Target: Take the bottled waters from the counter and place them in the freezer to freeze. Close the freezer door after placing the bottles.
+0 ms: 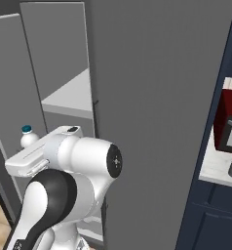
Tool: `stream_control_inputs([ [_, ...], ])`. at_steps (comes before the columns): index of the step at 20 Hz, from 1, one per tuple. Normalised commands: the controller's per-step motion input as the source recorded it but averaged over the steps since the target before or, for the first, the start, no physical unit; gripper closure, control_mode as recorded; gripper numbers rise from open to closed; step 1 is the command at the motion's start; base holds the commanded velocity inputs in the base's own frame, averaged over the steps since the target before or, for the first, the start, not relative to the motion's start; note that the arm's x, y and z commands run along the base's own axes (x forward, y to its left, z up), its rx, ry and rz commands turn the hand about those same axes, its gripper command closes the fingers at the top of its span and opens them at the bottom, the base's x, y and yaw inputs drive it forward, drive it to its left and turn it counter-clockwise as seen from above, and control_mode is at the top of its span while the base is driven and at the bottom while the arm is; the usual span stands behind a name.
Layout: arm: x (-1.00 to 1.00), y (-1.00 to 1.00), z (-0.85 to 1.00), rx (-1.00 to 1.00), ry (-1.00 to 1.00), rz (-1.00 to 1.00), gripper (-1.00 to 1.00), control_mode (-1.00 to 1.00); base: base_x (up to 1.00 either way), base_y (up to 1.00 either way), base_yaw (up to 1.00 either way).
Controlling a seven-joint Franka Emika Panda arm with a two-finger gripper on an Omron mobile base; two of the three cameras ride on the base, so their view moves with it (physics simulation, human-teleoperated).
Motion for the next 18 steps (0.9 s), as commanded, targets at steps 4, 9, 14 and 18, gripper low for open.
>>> stream_control_inputs([
  [4, 0.00, 0.00, 0.00, 0.00, 0.00, 0.00, 1.00, 1.00, 0.01, 0.00, 0.00],
  [9, 0.01, 0.00, 0.00, 0.00, 0.00, 0.00, 1.00, -1.00, 0.00, 0.00, 0.00],
  [14, 0.00, 0.08, 0.03, 0.00, -0.02, -0.15, 1.00, -1.00, 0.00, 0.00, 0.00],
  [18, 0.10, 0.41, 0.01, -0.02, 0.00, -0.42, 1.00, -1.00, 0.00, 0.00, 0.00],
])
